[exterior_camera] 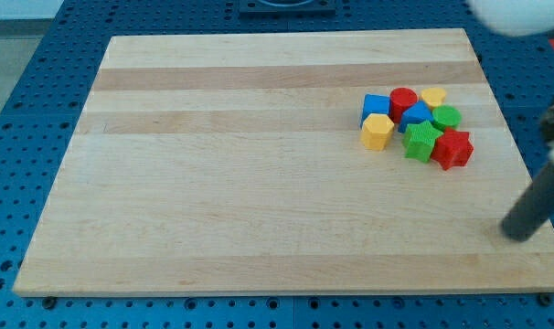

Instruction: Place your hand at the center right

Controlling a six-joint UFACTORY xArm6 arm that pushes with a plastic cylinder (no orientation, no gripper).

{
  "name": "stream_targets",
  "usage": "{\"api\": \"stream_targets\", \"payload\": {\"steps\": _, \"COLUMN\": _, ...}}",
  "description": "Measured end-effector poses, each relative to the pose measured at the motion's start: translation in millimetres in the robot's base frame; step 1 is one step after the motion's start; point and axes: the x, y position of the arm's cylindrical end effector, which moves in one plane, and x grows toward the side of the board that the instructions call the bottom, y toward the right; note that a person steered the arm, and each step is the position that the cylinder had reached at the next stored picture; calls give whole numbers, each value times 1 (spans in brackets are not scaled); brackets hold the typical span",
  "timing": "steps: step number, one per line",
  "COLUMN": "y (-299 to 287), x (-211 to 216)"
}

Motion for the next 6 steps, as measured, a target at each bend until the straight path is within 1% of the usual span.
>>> {"api": "stream_targets", "payload": {"steps": 1, "y": 68, "x": -50}}
{"api": "stream_targets", "payload": {"steps": 4, "y": 68, "x": -62}}
{"api": "stream_targets", "payload": {"steps": 5, "y": 68, "x": -79}}
{"api": "stream_targets", "payload": {"steps": 6, "y": 46, "x": -109}}
